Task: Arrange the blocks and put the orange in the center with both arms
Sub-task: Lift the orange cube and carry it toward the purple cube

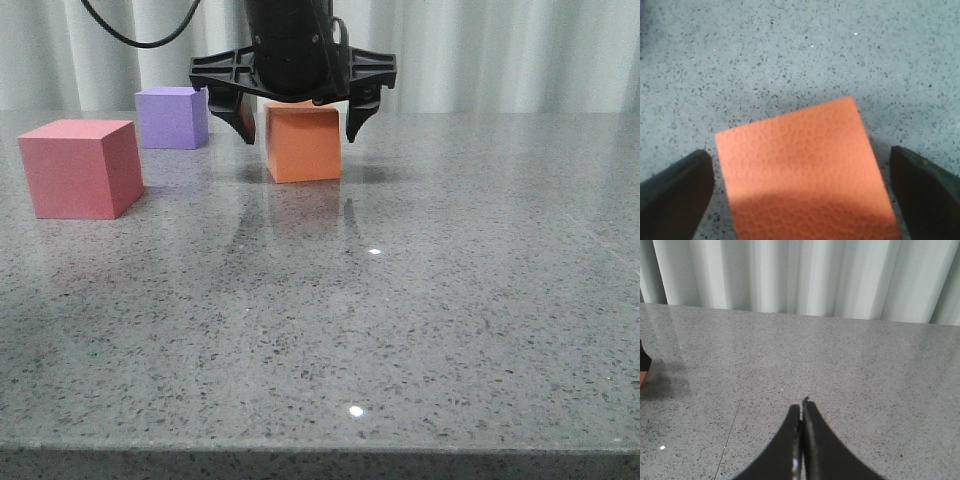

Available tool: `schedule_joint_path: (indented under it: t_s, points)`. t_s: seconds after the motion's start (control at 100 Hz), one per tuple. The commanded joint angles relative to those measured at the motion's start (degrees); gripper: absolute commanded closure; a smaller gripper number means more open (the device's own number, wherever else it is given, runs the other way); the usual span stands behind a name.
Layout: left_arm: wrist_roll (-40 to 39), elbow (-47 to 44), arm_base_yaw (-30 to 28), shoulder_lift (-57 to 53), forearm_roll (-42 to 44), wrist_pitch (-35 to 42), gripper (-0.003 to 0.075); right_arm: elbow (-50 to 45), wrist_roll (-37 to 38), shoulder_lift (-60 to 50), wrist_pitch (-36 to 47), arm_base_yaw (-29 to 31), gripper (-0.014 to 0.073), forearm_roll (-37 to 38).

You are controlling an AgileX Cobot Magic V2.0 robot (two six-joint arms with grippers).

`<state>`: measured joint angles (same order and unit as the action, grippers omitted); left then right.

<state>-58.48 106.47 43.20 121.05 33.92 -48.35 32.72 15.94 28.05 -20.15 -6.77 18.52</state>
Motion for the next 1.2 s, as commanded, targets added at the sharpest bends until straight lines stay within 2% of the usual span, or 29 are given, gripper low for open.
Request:
schedule_joint_path:
  t_s: [0.0,0.1,0.22,0.29,0.36,0.55,0.84,0.98,1.19]
  points:
    - [-0.7,1.8,0.1,-3.5,2.7,2.0,0.0127,1.5,-0.2,0.8,4.6,0.5,0.0662,1.0]
    - [-0.7,1.8,0.1,-3.5,3.3,1.8,0.0274,1.5,-0.2,0.8,4.6,0.5,0.0662,1.0]
    - [-0.7,1.8,0.2,-3.5,3.3,1.8,0.0485,1.5,-0.2,0.8,4.6,0.5,0.0662,1.0]
    - [-0.7,2.0,0.2,-3.7,3.4,1.0,0.0582,1.5,-0.2,0.8,4.6,0.5,0.0662,1.0]
    - [-0.7,2.5,0.2,-4.3,3.7,-0.9,0.0646,1.5,-0.2,0.8,4.6,0.5,0.0662,1.0]
    - [-0.2,2.6,0.2,-7.8,6.7,-4.9,0.0664,1.5,-0.2,0.8,4.6,0.5,0.0662,1.0]
    - [11.5,2.4,-0.3,-14.6,6.7,-5.3,0.067,1.5,-0.2,0.8,4.6,0.5,0.0662,1.0]
    - [12.3,-0.5,-2.5,-17.5,6.4,-6.7,0.067,1.5,-0.2,0.8,4.6,0.5,0.0662,1.0]
    - [13.3,-10.3,-9.3,-23.8,2.7,1.3,0.067,1.5,-0.2,0.8,4.6,0.5,0.0662,1.0]
